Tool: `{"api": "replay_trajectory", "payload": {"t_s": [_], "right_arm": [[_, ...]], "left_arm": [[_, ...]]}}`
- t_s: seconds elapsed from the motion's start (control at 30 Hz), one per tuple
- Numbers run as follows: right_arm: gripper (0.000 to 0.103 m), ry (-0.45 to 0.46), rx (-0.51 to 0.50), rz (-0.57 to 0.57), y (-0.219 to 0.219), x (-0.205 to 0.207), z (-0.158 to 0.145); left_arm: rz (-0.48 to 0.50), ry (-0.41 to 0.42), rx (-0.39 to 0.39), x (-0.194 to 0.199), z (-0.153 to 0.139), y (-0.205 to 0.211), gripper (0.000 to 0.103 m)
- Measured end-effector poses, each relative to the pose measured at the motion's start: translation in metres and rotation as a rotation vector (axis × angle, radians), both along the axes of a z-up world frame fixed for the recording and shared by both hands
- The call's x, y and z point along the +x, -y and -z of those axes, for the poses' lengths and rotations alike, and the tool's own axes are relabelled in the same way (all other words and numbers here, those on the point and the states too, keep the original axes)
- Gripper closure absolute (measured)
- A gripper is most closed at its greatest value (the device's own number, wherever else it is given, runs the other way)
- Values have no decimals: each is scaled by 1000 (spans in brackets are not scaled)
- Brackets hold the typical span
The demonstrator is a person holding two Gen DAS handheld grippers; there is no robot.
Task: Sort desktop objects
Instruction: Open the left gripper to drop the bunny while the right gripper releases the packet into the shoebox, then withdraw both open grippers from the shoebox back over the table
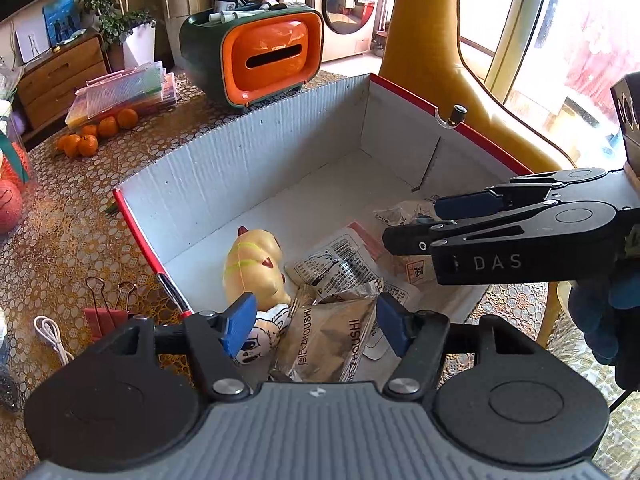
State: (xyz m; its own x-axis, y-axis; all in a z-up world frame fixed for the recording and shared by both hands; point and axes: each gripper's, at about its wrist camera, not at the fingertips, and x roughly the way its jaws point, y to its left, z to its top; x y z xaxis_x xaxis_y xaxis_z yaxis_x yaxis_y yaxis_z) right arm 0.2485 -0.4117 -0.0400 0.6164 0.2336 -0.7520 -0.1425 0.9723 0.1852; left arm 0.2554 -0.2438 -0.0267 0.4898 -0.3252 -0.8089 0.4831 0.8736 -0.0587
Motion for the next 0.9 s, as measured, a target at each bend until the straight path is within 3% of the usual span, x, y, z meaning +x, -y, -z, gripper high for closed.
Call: {"api": "replay_trajectory", "payload": {"t_s": [0.1, 0.5, 0.9], "right_arm": [[32, 20, 11, 2, 0, -5, -7], [23, 97, 22, -33, -20, -33, -45], [16, 164, 45, -90, -65, -66, -78]], "left_arm": [[-9, 11, -12, -7, -7, -8, 36], [-15, 55, -105, -43, -44, -42, 34], [-104, 60, -143, -71, -57, -107, 34]]}}
